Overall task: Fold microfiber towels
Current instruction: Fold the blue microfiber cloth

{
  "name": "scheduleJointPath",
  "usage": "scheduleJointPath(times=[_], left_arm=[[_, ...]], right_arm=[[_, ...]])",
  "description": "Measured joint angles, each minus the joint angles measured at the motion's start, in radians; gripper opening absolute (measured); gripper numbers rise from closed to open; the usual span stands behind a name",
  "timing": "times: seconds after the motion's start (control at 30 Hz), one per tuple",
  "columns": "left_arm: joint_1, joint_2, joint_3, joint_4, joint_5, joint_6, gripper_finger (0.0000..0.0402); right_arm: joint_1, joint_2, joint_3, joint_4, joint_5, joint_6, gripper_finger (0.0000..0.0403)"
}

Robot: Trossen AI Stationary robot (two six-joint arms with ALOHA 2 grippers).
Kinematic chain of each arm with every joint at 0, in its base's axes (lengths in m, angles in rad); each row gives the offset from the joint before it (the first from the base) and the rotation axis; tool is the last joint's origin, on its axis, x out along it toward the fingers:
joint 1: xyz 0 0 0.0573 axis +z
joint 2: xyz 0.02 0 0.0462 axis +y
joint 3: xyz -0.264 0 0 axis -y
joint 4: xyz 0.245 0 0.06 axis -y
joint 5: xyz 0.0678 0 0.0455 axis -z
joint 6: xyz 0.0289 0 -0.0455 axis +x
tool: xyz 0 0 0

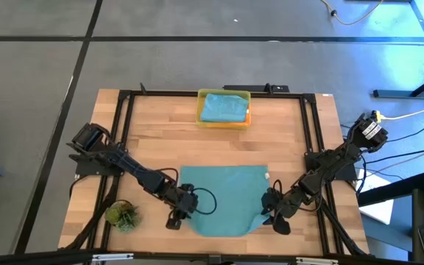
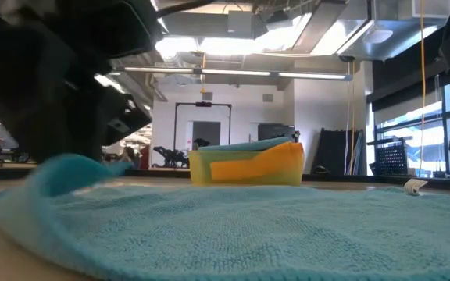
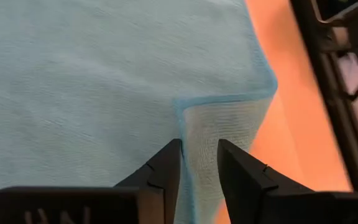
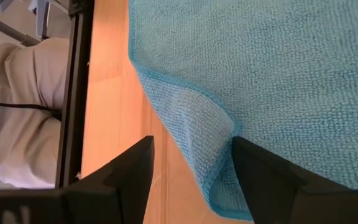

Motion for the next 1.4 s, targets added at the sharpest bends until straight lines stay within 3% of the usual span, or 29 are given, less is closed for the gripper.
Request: scheduleJointPath(times=[0.43, 0.53, 1.0, 1.4], left_arm=[[-0.043, 0.0, 0.0, 0.002, -0.074, -0.022, 0.0098], [-0.042, 0.001, 0.0, 0.002, -0.079, 0.002, 0.0093], [-0.044, 0.002, 0.0, 0.001, -0.102, 0.049, 0.0005], [-0.043, 0.002, 0.0, -0.001, -0.133, 0.051, 0.0001]], right_arm=[[0.0, 0.0, 0.0, -0.007, 0.019, -0.01, 0.0217], [0.0, -0.003, 0.0, -0.007, -0.045, 0.001, 0.0217], [0.015, -0.016, 0.0, -0.038, -0.098, 0.148, 0.0217], [0.038, -0.003, 0.0, 0.039, -0.025, 0.063, 0.0214]])
